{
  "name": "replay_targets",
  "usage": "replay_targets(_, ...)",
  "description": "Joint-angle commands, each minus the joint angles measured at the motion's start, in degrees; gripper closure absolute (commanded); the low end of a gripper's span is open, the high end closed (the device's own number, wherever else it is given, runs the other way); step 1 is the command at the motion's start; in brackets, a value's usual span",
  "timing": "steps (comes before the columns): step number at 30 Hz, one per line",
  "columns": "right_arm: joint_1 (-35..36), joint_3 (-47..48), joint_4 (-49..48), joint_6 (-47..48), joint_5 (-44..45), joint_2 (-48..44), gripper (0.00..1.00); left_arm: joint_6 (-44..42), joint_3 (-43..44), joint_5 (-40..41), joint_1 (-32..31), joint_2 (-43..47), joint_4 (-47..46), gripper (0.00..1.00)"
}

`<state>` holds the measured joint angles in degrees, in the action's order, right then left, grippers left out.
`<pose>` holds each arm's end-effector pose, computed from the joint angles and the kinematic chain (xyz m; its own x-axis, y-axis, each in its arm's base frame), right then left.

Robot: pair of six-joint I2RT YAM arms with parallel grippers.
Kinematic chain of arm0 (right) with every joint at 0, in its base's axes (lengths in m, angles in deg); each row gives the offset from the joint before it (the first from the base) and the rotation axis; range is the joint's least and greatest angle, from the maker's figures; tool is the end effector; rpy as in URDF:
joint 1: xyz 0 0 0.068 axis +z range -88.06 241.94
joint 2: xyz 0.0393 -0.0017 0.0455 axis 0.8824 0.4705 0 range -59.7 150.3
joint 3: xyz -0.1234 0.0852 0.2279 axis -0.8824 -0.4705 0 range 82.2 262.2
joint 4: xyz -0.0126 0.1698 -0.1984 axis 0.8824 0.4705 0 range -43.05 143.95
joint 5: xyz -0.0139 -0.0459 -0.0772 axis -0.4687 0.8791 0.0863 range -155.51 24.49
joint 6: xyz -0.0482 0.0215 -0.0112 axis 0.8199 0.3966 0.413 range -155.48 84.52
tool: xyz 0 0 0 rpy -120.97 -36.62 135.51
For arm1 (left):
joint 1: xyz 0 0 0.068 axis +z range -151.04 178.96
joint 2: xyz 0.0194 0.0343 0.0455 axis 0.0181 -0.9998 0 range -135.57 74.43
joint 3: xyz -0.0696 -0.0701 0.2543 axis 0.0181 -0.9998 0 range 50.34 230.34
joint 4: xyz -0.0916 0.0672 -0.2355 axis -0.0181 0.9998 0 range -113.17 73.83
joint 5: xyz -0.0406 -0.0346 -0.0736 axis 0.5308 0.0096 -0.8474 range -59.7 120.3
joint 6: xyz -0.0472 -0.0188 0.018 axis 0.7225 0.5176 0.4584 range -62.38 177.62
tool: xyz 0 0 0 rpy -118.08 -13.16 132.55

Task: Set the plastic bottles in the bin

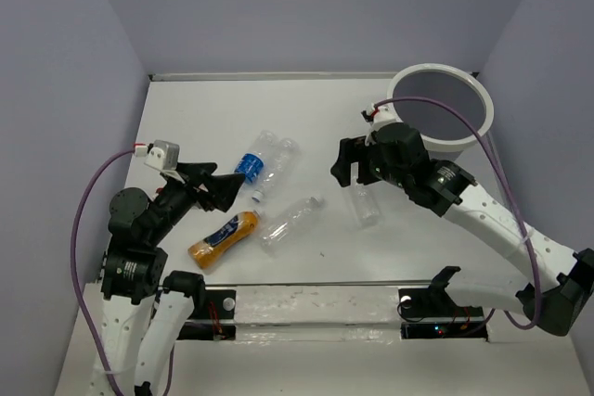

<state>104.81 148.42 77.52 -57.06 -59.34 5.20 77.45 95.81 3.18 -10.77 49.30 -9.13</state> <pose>0.1836 0.1652 0.3647 -0.5565 -0.0177 -0.8306 -0.4335 0.8591 0.2721 0.0908 -0.0319 0.3787 -0.1006 -0.2892 -0.9520 0.5983 0.7469 -0.2901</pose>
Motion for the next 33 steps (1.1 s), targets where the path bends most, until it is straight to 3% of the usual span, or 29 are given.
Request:
replay_targets(1,0.63,-2.67,0.99,1.37,11.57,3.55,0.12,1.08,-1.88,-6.19,-0.11,-1.86,-2.88,0.01)
replay_targets(5,0.63,-3.64,0.55,1.19,17.18,8.21,0.11,3.27,-2.84,-14.70,-0.19,-2.65,-5.07,0.01)
replay_targets(18,0.63,-5.04,-2.09,2.25,22.39,19.72,0.17,5.39,-4.78,-14.29,-1.51,-6.51,-2.88,0.04)
replay_targets(22,0.63,-5.83,-3.93,2.25,22.04,23.41,0.17,5.21,-4.17,-6.22,-7.91,-8.09,-1.48,0.06)
replay_targets(29,-0.60,-7.15,-7.44,2.16,21.60,28.08,0.18,6.09,-1.88,20.03,-27.16,-16.51,2.30,0.04)
replay_targets(33,-0.60,-7.50,-8.50,2.33,22.04,29.14,0.32,7.76,-0.30,32.19,-35.25,-22.41,5.63,0.01)
